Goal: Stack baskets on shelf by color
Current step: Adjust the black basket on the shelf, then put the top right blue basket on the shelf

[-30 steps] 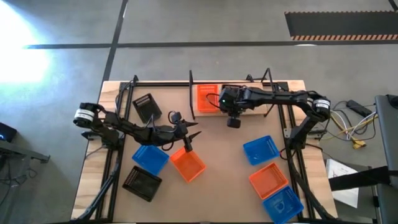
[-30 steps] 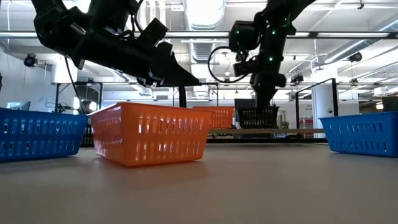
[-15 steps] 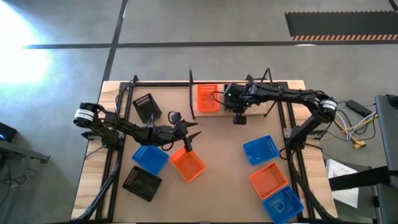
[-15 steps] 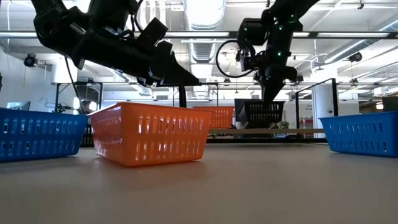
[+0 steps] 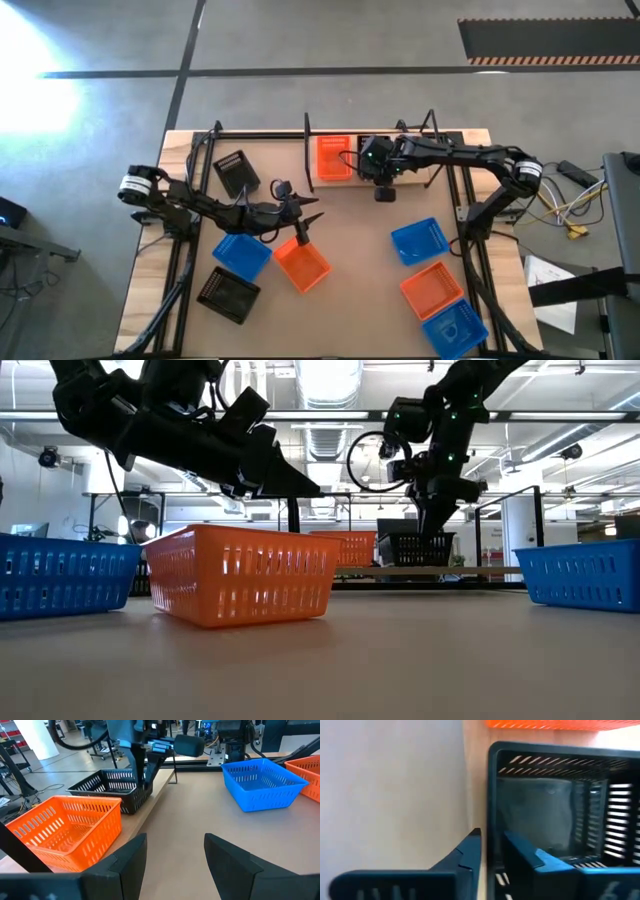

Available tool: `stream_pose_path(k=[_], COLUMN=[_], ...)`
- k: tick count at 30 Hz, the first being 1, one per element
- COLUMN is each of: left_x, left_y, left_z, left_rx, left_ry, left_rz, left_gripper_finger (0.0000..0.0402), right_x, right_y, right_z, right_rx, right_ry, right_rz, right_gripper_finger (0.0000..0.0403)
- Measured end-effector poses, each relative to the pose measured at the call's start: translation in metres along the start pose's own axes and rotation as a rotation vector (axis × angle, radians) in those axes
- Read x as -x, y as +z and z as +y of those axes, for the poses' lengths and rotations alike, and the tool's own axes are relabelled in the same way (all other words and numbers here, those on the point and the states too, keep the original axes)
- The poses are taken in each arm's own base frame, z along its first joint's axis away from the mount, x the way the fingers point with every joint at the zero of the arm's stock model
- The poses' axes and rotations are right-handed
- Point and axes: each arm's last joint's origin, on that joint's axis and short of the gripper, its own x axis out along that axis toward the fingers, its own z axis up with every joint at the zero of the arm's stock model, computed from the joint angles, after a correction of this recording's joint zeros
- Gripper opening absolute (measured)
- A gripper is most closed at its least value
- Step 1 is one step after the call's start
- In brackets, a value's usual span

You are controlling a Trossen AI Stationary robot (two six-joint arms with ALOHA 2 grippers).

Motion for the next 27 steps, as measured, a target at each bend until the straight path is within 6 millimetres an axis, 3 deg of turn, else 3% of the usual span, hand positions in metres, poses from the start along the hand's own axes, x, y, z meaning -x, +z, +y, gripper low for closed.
stream_pose_path(k=[5, 10, 13, 17, 22, 27], left_x=[0.000, 0.000, 0.000, 0.000, 0.000, 0.000], left_y=[0.000, 0.000, 0.000, 0.000, 0.000, 0.000], left_z=[0.000, 0.000, 0.000, 0.000, 0.000, 0.000], left_rx=[-0.001, 0.000, -0.001, -0.002, -0.003, -0.003], left_ry=[0.000, 0.000, 0.000, 0.000, 0.000, 0.000], left_rz=[0.000, 0.000, -0.002, -0.002, -0.002, -0.001], left_gripper_finger=[0.0183, 0.0183, 0.0183, 0.0183, 0.0183, 0.0183], right_x=[0.029, 0.073, 0.095, 0.108, 0.108, 0.104], right_y=[0.003, -0.006, -0.018, -0.039, -0.058, -0.063], right_z=[-0.002, 0.015, 0.040, 0.080, 0.130, 0.168], right_rx=[-0.020, -0.174, -0.261, -0.347, -0.472, -0.583], right_ry=[-0.123, -0.161, -0.124, -0.027, 0.112, 0.203], right_rz=[-0.049, -0.166, -0.245, -0.291, -0.256, -0.177], right_gripper_finger=[0.0130, 0.0141, 0.0133, 0.0117, 0.0096, 0.0069])
